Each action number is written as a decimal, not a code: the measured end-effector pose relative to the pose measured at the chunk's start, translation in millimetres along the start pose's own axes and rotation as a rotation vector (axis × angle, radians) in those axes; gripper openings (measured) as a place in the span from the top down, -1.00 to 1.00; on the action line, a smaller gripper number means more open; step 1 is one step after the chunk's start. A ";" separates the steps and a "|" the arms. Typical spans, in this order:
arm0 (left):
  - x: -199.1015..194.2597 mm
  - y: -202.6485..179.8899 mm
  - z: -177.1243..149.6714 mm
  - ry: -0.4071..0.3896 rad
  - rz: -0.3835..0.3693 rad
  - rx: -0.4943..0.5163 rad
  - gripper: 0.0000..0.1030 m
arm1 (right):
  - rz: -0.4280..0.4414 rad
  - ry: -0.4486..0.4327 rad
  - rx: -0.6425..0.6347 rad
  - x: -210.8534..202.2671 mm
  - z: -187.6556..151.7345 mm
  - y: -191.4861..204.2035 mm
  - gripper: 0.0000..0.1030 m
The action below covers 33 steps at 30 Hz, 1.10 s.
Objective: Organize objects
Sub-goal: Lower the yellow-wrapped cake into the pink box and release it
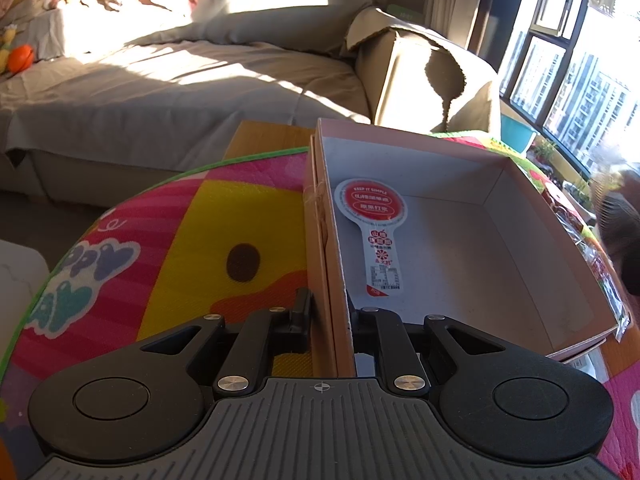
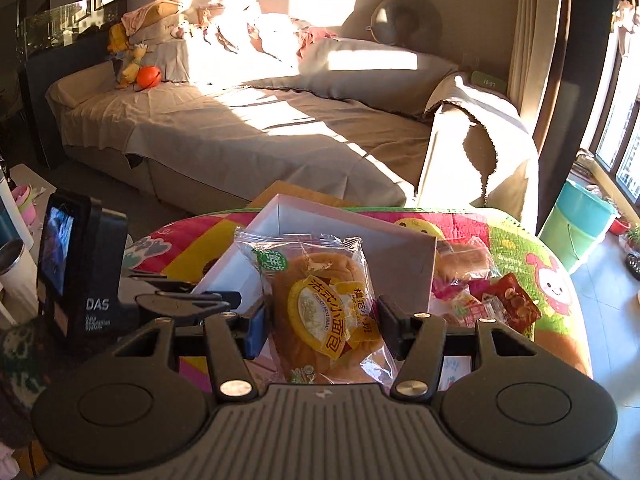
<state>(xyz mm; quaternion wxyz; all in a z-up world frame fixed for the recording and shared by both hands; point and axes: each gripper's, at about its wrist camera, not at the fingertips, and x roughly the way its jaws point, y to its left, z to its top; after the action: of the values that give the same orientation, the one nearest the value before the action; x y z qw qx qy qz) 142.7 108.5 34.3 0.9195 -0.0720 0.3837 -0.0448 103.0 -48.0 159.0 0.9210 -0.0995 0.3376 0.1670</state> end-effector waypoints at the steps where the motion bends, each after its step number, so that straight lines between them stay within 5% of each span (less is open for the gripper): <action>1: 0.4 -0.2 -0.2 0.001 -0.002 0.000 0.70 | -0.005 0.003 -0.004 5.4 3.7 3.6 -0.08; 24: 2.4 0.6 -0.5 0.007 -0.008 -0.004 0.70 | -0.031 0.021 0.011 54.2 27.1 8.7 -0.19; 33: 1.7 0.7 0.1 0.011 -0.001 -0.002 0.71 | -0.126 0.042 0.116 46.2 -7.8 -67.9 -0.29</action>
<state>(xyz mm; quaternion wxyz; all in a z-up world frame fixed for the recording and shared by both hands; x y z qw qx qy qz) 144.0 109.0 33.1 0.9173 -0.0726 0.3890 -0.0452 157.0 -102.0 127.6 0.9266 -0.0703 0.3590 0.0869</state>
